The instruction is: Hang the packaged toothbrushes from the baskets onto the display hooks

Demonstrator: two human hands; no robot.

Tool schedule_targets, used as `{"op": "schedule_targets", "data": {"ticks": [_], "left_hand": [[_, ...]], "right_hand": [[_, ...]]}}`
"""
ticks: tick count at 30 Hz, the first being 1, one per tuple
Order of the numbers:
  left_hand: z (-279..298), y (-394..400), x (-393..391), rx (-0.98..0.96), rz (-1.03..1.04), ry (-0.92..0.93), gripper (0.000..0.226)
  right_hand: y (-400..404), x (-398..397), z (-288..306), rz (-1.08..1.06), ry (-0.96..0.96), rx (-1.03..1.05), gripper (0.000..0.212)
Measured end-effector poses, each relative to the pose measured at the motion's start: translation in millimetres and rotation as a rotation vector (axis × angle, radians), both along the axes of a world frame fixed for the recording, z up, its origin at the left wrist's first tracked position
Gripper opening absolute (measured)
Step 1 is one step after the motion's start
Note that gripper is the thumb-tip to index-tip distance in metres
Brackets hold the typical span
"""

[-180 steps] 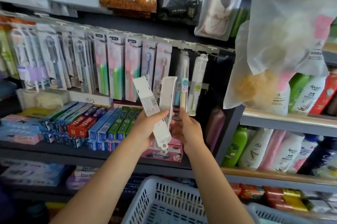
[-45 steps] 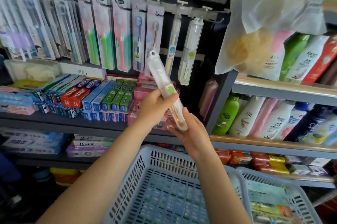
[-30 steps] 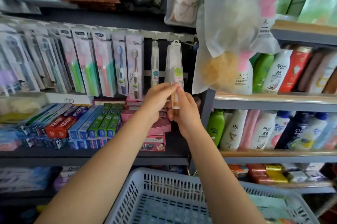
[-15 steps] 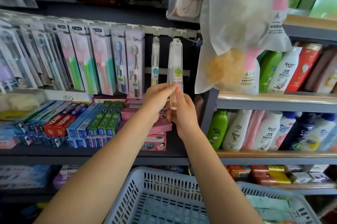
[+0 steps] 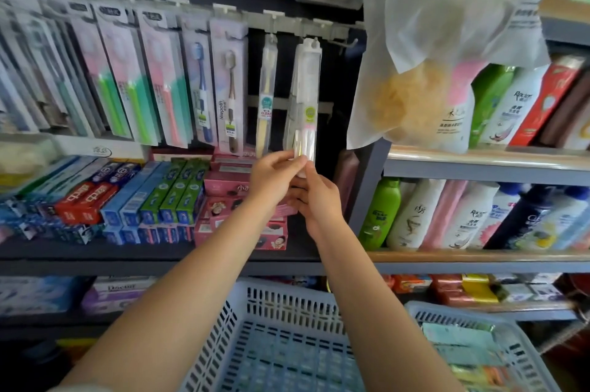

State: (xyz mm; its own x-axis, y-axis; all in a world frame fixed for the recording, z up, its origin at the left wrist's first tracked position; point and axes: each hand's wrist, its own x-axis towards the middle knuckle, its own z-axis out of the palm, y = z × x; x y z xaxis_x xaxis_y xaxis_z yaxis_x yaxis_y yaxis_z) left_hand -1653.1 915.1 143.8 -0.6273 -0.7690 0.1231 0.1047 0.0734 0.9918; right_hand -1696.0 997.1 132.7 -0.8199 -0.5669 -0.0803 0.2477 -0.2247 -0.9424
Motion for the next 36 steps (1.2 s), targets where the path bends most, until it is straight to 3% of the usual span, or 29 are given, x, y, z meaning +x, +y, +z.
{"op": "schedule_targets", "data": {"ticks": [5, 9, 12, 16, 20, 25, 30, 33, 36], "left_hand": [[-9.2, -11.0, -16.2, 0.055, 0.015, -0.002, 0.028], [-15.2, -10.5, -17.8, -0.050, 0.014, -0.040, 0.028], [-43.4, -1.3, -6.3, -0.151, 0.013, -0.167, 0.028], [-119.1, 54.4, 28.9, -0.306, -0.039, -0.373, 0.033], [-181.1, 158.7, 60.9, -0.600, -0.364, -0.530, 0.040], [-215.0, 303.6, 48.6, -0.880, -0.646, -0.346, 0.046], [-239.0, 430.2, 9.7, -0.842, -0.751, -0.389, 0.044], [-263.7, 477.1, -6.8, -0.879, -0.800, -0.652, 0.055], [-299.1, 492.0, -8.8, -0.954, -0.857, -0.973, 0.077]], "right_hand": [[-18.1, -15.9, -5.2, -0.040, -0.047, 0.046, 0.037], [-13.3, -19.0, -10.5, -0.021, -0.029, 0.067, 0.040], [13.1, -13.5, -26.2, 0.008, 0.043, 0.180, 0.041], [96.7, -4.1, -75.3, -0.087, 0.319, 0.414, 0.024], [221.2, 0.0, -130.1, -0.217, 0.618, 0.670, 0.010], [369.3, -36.8, -211.9, -0.227, 0.700, 1.008, 0.019], [486.0, -72.0, -278.6, 0.108, 0.625, 1.217, 0.041], [530.3, -78.2, -310.9, 0.448, 0.643, 1.354, 0.067], [552.8, -72.8, -332.8, 0.717, 0.838, 1.489, 0.093]]}}
